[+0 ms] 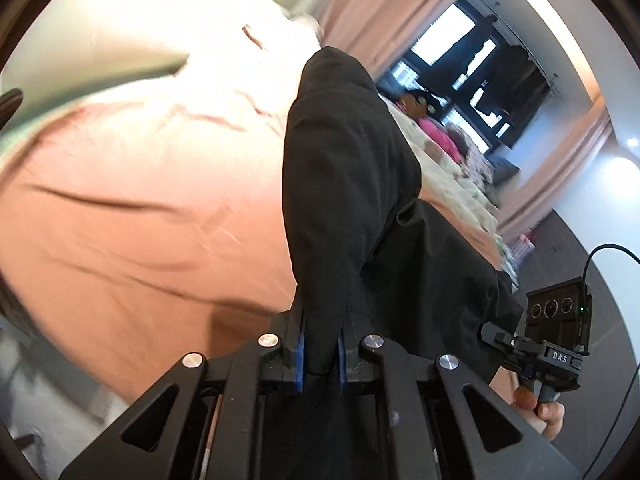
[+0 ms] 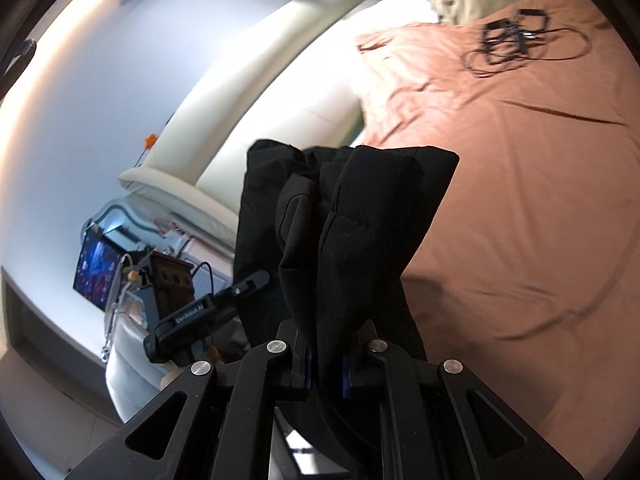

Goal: Fold large clothes
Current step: 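Carry the held jacket with both tools toward the bed's headboard corner, then lower the jacket onto the bed corner and open both tools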

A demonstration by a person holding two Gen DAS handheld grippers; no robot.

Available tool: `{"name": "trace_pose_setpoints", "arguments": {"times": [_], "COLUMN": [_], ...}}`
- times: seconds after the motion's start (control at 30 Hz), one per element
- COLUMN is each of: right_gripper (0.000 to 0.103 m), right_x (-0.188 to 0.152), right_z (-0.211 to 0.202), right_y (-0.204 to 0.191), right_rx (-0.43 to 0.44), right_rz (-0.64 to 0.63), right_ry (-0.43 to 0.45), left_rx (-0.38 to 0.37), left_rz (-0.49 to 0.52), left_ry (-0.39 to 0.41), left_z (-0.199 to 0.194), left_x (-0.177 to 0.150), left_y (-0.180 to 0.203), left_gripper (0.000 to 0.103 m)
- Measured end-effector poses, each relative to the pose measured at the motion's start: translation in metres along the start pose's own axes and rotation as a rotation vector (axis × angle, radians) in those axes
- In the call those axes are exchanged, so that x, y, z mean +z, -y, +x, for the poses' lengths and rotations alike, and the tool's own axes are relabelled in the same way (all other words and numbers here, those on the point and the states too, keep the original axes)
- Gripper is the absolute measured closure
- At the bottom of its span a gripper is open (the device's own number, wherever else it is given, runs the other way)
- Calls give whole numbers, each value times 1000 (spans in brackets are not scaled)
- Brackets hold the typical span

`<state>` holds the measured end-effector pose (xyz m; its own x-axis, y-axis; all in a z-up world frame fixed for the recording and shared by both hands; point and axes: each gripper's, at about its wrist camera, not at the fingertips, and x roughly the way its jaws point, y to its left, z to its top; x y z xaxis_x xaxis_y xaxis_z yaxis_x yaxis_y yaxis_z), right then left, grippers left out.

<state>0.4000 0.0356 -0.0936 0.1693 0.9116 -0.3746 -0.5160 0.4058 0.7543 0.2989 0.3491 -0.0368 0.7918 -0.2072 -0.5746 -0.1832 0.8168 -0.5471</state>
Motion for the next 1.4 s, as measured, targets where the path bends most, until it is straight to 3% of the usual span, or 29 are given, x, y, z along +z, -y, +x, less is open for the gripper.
{"name": "trace_pose_setpoints", "arguments": {"times": [0.37,0.6,0.83,0.97,1.17,1.23,1.33,1.4], "right_gripper": [92,92,92,92,92,92,92,90], "right_x": [38,59,71,82,105,109,109,107], "right_z": [132,217,296,323,354,366,382,389], "right_y": [-83,-111,-109,-89,-24,-4,19,39], "right_rx": [128,210,283,241,124,81,-10,-94], "right_rz": [-78,-78,0,-19,-9,-18,-47,-44], "right_ry": [-75,-135,-199,-187,-174,-186,-206,-225], "left_rx": [206,316,418,458,499,547,606,589], "left_rz": [17,48,47,53,26,32,26,-11], "left_ry": [121,124,80,37,-13,-34,-22,-19], "left_z": [-77,-87,-70,-23,61,82,92,88], "left_x": [100,153,195,217,224,219,208,200], "left_y": [-71,-119,-167,-192,-227,-235,-244,-253], "left_gripper": [90,90,90,90,90,81,80,80]}}
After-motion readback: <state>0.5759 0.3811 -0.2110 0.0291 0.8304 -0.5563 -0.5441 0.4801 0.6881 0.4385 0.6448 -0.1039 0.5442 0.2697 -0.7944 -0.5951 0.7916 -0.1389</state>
